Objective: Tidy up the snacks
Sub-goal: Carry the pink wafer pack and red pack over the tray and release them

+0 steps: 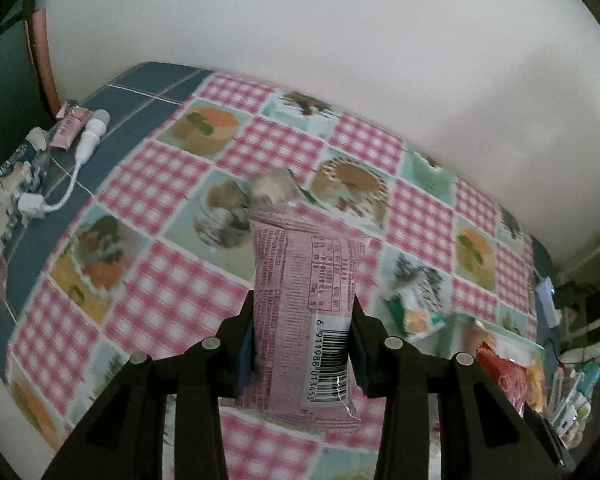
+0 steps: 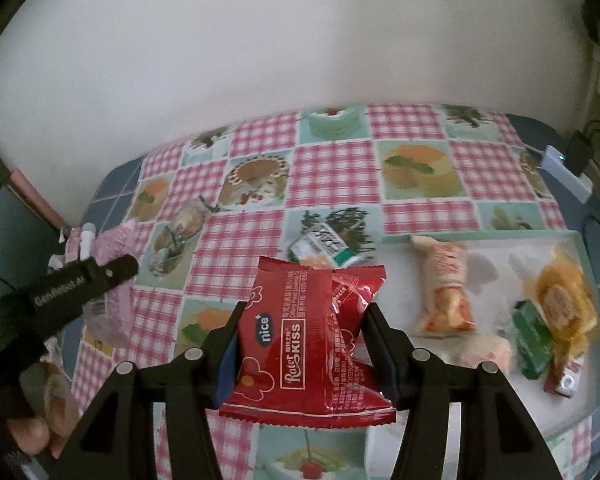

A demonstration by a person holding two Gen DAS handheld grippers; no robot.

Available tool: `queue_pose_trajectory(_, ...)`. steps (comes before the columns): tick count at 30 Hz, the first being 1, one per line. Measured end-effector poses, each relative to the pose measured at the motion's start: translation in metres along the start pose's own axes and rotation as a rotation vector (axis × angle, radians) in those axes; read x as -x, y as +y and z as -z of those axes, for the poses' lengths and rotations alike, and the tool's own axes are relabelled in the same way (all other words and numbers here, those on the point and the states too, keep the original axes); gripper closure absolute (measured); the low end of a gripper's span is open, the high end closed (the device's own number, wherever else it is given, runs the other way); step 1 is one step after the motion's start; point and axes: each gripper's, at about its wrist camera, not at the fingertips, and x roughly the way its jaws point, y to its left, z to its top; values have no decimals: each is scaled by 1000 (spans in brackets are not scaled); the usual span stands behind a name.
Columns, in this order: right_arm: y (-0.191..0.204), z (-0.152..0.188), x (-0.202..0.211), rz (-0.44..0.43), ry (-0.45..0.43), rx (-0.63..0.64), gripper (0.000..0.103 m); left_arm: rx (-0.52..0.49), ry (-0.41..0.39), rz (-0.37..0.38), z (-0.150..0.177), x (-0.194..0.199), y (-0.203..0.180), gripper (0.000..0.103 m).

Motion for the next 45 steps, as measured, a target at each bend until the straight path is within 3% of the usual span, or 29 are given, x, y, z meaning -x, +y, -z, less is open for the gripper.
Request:
queue_pose_trajectory(18,-87,5,47,39,-65,-121,44,-99,27,46,59,4,-85,62)
queue_pose_trajectory(32,-200,10,64,164,-74,-320,44,-312,95,121,105,3,-161,61)
queue_pose_trajectory(37,-211,13,67,165,-67,-337,44,-408,113,127,126,2,-186,61)
queue_pose_trajectory(45,-206,14,67,170,-54,-316,43,-454,165,134,139,-6,-197,61)
